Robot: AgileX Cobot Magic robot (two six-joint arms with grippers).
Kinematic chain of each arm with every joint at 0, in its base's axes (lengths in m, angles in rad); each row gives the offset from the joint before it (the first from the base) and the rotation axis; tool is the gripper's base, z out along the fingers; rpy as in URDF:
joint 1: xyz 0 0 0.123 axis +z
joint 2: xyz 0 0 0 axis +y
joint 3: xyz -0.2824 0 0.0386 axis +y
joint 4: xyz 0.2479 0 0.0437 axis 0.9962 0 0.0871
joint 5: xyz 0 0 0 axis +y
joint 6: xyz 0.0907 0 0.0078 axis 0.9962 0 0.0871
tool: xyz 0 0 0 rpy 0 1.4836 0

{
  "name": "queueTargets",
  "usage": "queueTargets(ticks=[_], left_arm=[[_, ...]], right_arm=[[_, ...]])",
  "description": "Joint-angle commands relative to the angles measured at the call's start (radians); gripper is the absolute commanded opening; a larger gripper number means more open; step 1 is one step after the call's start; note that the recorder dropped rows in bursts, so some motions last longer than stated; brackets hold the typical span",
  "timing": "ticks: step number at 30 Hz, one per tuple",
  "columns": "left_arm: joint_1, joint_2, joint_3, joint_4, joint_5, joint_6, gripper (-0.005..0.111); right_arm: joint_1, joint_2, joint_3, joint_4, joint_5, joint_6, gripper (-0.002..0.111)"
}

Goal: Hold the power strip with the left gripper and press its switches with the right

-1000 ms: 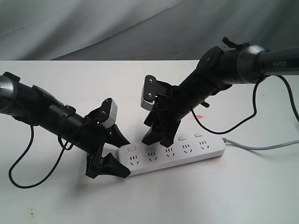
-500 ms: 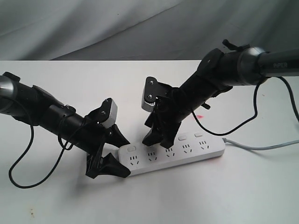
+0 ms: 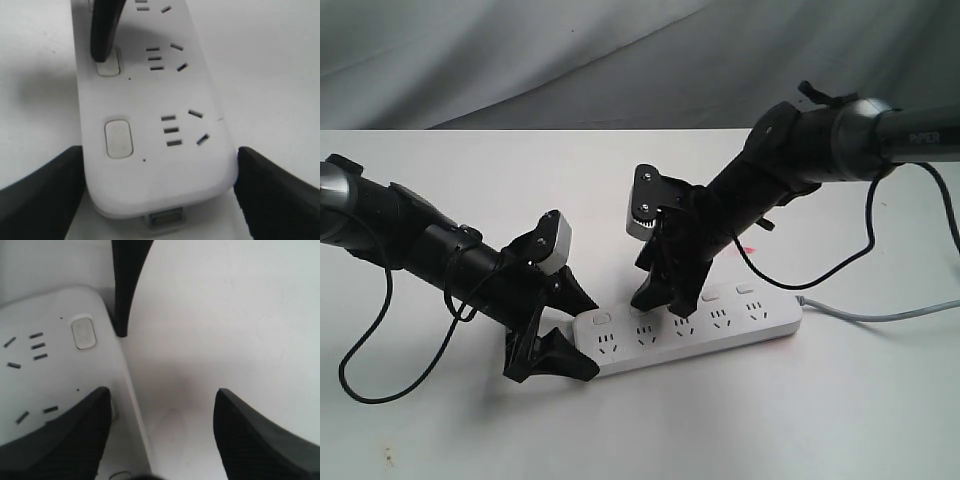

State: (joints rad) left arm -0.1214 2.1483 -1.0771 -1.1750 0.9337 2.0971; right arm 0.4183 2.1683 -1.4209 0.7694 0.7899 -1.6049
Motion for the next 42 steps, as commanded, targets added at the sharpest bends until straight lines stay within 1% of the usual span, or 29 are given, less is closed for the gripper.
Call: queueTargets(ticks=[1, 25, 33, 39, 42], left_arm=[[-0.006, 0.001, 0.004, 0.005, -0.016, -0.003, 0.03], [-0.006, 0.001, 0.004, 0.005, -0.016, -0.003, 0.03], [-0.006, 0.001, 0.004, 0.005, -0.016, -0.003, 0.03], [-0.006, 0.001, 0.004, 0.005, -0.016, -0.003, 0.03], [-0.006, 0.001, 0.004, 0.005, -0.016, -0.003, 0.03]], right_arm=[[0.005, 0.003, 0.056, -0.027, -0.063, -0.012, 0.056], [0.023, 0.003, 0.07, 0.007, -0.089, -0.014, 0.056], [0.025, 0.053, 0.07, 0.029, -0.079, -0.009, 0.056], [0.023, 0.031, 0.07, 0.027, -0.072, -0.009, 0.056], [0.021, -0.021, 0.07, 0.043, -0.07, -0.009, 0.056]])
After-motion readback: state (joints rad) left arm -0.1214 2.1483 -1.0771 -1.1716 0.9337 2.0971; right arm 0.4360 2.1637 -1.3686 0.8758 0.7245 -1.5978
